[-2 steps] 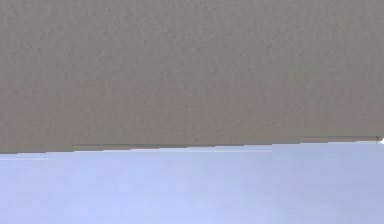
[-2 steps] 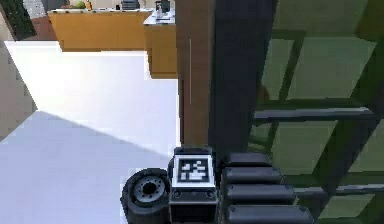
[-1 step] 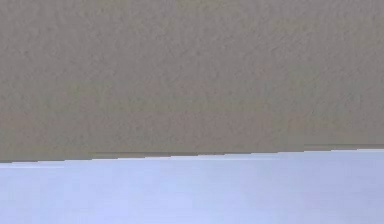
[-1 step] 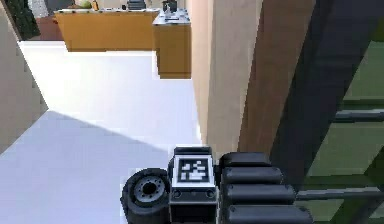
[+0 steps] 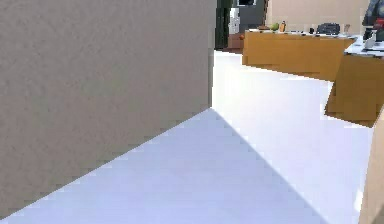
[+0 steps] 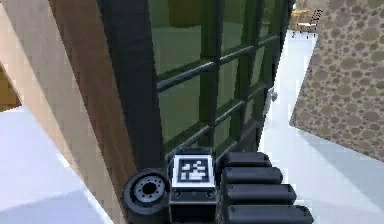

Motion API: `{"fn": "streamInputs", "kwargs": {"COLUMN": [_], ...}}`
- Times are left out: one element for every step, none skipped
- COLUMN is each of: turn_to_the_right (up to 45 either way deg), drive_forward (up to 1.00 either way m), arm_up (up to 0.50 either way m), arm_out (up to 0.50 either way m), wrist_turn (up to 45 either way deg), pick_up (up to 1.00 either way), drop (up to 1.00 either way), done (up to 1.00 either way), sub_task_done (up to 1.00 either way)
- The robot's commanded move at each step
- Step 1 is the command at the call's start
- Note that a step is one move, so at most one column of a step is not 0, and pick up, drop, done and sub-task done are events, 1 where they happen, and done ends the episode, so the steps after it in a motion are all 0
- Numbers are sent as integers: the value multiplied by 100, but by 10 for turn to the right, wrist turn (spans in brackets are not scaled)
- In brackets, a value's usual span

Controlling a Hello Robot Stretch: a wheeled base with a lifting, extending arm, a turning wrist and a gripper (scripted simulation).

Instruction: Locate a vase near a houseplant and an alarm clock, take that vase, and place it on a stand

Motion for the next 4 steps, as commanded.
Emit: {"fn": "streamInputs", "kwargs": {"turn_to_the_right": [120,0,0,30], "drive_forward": [0,100,100,0], "arm_up": [0,0,0,0], "arm_out": [0,0,0,0], "wrist_turn": [0,0,0,0], "pick_up": [0,0,0,0], "drop": [0,0,0,0], "done": [0,0,0,0], "sub_task_done": [0,0,0,0]}}
